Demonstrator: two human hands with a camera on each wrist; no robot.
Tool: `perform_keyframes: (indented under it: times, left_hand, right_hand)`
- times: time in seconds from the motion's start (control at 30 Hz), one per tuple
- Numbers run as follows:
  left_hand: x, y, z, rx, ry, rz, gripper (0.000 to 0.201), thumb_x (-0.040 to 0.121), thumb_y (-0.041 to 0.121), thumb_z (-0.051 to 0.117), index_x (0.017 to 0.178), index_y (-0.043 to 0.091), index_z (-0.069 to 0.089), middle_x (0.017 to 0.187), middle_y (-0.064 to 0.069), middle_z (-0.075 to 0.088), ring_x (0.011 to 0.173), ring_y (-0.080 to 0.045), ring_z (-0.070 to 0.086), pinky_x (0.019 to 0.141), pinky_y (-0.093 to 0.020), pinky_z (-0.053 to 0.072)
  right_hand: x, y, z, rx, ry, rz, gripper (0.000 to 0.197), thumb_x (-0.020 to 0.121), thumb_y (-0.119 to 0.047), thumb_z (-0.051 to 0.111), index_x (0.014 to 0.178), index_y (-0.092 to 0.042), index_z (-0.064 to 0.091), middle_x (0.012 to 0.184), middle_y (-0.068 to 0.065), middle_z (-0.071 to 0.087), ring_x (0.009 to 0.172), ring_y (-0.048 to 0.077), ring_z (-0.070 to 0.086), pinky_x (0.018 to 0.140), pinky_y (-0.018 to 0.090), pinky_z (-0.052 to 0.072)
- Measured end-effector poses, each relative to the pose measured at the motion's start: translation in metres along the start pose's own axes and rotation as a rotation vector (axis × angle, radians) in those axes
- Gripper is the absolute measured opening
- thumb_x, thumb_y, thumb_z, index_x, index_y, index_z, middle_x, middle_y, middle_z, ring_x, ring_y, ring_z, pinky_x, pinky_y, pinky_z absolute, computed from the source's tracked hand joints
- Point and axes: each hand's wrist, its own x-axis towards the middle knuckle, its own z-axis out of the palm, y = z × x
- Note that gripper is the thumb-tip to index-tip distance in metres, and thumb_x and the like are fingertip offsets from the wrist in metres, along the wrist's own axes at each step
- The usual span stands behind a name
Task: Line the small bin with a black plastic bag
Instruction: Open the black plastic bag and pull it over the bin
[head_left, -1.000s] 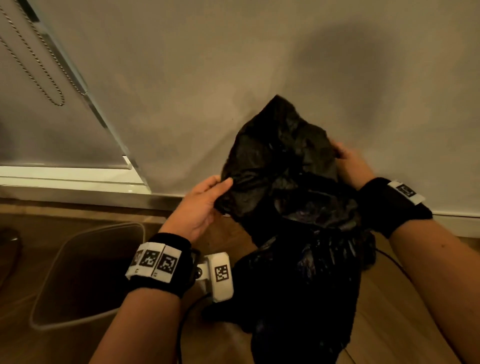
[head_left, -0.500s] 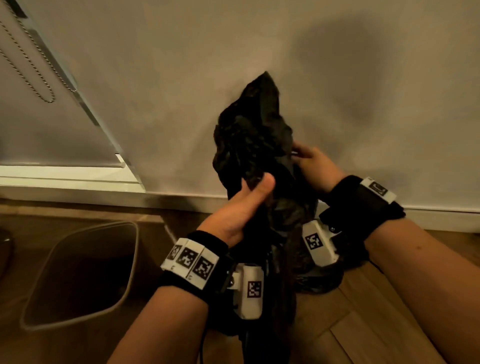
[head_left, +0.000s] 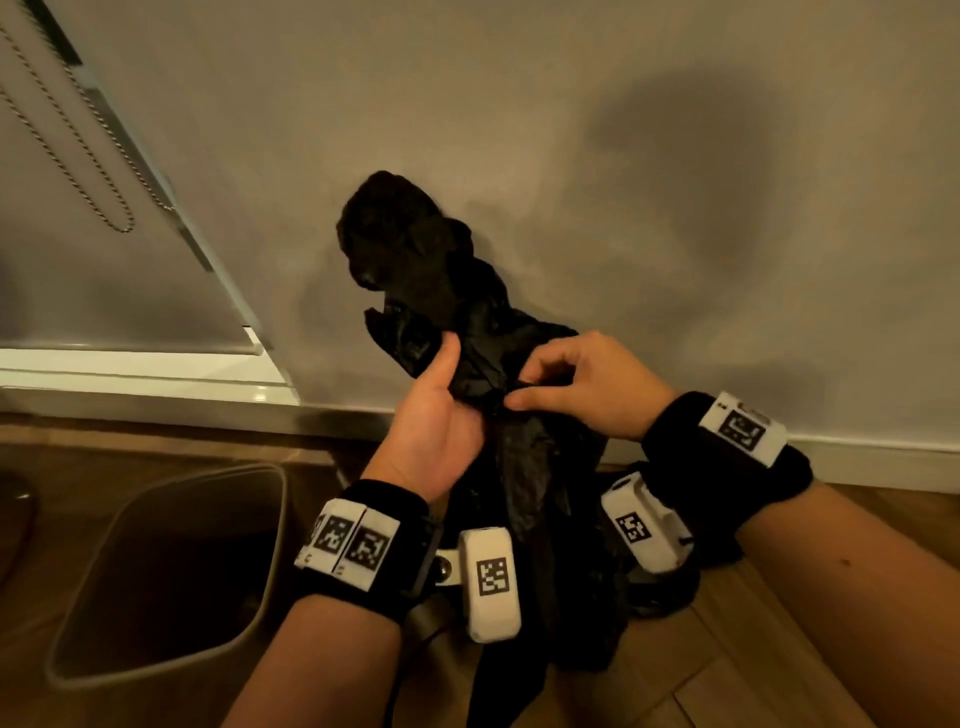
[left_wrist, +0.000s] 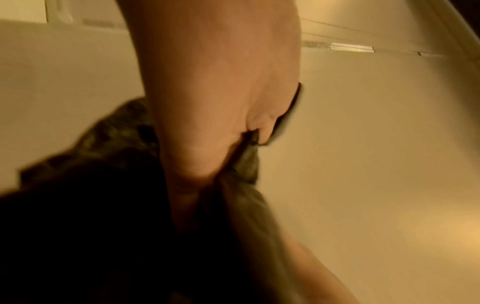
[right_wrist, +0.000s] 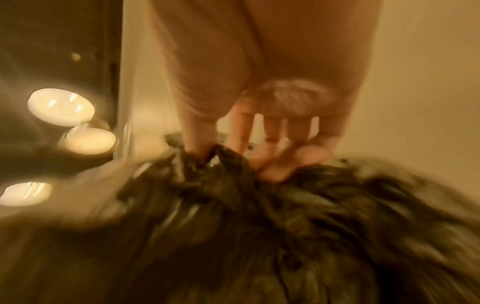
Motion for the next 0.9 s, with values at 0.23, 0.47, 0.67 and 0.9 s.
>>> perform_keyframes:
  times: [0.23,0.47,0.67,0.9]
  left_hand:
    - [-0.003,0.011,-0.032,0.317,0.204,0.291,0.031,0.099,0.041,0.045,0.102,0.023,0.07,0.119,0.003,0.071,0.115,-0.014,0.064,0.106,-0.042,0.043]
    - [-0.004,0.018,-0.036,0.555,0.404,0.449,0.114,0.059,0.051,0.077,0.147,0.046,0.005,0.162,0.003,0.001,0.145,-0.017,0.015,0.116,-0.042,0.028]
    - [0.002,0.027,-0.045,0.801,0.473,0.446,0.113,0.059,0.057,0.083,0.146,0.039,0.013,0.149,-0.001,0.039,0.138,-0.024,0.036,0.112,-0.037,0.035]
    - [-0.001,0.031,-0.05,0.617,0.422,0.426,0.012,0.094,0.024,0.063,0.087,0.03,0.071,0.085,0.012,0.072,0.088,-0.008,0.067,0.074,-0.021,0.052]
  right_hand:
    - [0.005,0.029,-0.044,0.546,0.287,0.144,0.018,0.096,-0.012,0.05,0.079,-0.018,0.054,0.058,-0.013,0.06,0.053,-0.001,0.052,0.052,0.012,0.042]
    - [-0.009,0.029,-0.069,0.554,0.222,0.281,0.027,0.099,-0.002,0.034,0.105,-0.017,0.056,0.081,-0.021,0.066,0.09,0.001,0.063,0.068,0.005,0.045]
    - [-0.025,0.049,-0.068,0.474,0.189,0.408,0.038,0.101,-0.009,0.032,0.138,-0.003,0.041,0.139,0.007,0.044,0.13,0.021,0.04,0.104,0.023,0.026]
    - [-0.027,0.033,-0.05,0.64,-0.319,0.341,0.072,0.057,-0.017,0.089,0.123,-0.026,0.063,0.119,-0.004,0.068,0.104,0.011,0.067,0.077,0.021,0.055]
